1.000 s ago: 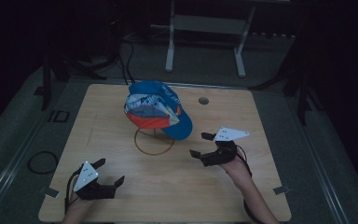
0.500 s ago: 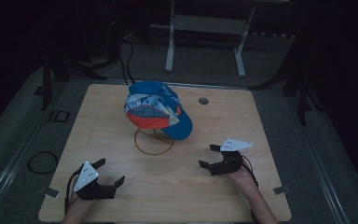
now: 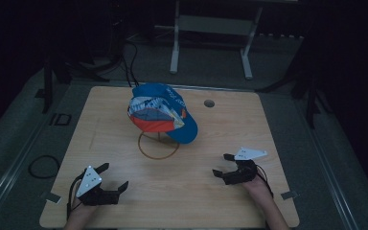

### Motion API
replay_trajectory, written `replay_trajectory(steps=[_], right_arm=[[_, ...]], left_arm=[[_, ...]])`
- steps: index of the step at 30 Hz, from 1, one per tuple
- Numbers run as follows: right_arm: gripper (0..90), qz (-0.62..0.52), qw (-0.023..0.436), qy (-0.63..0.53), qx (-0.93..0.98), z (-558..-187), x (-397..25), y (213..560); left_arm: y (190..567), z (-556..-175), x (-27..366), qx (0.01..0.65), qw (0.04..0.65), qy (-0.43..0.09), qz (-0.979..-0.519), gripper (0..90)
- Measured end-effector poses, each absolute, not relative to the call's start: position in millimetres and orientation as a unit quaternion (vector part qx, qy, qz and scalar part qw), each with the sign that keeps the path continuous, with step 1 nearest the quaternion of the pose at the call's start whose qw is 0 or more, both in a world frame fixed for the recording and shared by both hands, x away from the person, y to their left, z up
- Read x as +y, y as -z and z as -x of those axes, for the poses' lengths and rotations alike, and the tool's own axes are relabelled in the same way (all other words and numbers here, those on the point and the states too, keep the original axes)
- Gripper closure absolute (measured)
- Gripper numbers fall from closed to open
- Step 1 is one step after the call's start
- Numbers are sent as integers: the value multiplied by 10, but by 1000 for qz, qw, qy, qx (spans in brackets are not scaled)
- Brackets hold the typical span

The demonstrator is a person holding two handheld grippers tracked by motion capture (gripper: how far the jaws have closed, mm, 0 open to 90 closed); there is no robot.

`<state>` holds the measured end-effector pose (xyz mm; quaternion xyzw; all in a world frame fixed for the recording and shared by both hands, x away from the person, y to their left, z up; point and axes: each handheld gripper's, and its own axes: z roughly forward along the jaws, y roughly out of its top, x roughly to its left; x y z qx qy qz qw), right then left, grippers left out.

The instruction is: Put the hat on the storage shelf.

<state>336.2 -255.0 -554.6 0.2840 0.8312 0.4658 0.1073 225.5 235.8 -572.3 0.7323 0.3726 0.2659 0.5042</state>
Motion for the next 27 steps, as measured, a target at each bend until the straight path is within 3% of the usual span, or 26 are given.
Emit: replay_trajectory(steps=[13,27], right_arm=[[140,-330,130,-477,804,-3440,-2861,5616],[140,-340,137,-466,805,-3461,-2860,5657]], left_arm=[[5709,-2232,2391,375,506,-271,-728,23],[5712,-2219,2412,380,513,-264,-723,23]])
